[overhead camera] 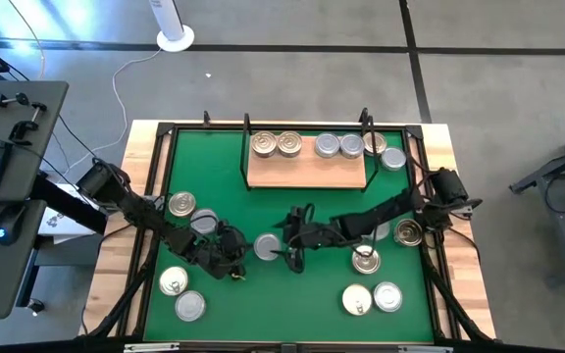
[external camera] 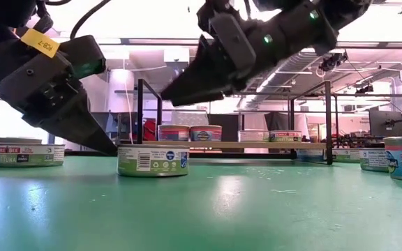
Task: Stack canned seafood by type on shelf
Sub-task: Put the green tuna can on the shelf and align with the other green tuna can
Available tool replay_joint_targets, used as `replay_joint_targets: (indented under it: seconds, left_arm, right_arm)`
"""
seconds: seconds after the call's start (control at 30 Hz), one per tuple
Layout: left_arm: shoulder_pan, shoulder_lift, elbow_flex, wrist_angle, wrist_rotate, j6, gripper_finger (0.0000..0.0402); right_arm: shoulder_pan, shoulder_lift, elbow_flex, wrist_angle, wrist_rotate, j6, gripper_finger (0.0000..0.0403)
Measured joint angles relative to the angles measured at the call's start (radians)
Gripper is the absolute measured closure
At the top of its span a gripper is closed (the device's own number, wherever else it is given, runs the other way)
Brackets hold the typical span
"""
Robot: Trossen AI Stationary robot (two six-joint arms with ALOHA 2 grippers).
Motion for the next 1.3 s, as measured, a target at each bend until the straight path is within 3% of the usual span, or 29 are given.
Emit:
replay_joint_targets:
  seconds: [0.37,0.67,0.83,1.1,1.3]
  left_arm:
    - [0.000,0.000,0.000,0.000,0.009,0.003,0.0401]
    - [0.000,0.000,-0.001,-0.003,0.010,0.002,0.0402]
    - [0.000,0.000,-0.001,-0.003,0.010,0.002,0.0402]
    - [0.000,0.000,-0.001,-0.006,0.009,0.010,0.0402]
    - [0.000,0.000,-0.001,-0.007,0.009,0.012,0.0402]
  right_arm:
    - [-0.024,0.000,0.151,-0.222,-0.282,0.018,0.0059]
    - [-0.029,0.056,0.160,-0.141,-0.312,-0.035,0.0052]
    - [-0.029,0.056,0.160,-0.119,-0.314,-0.142,0.0052]
    - [-0.041,0.056,0.160,-0.150,-0.336,-0.024,0.0051]
    - [-0.065,0.057,0.160,-0.231,-0.354,0.015,0.0026]
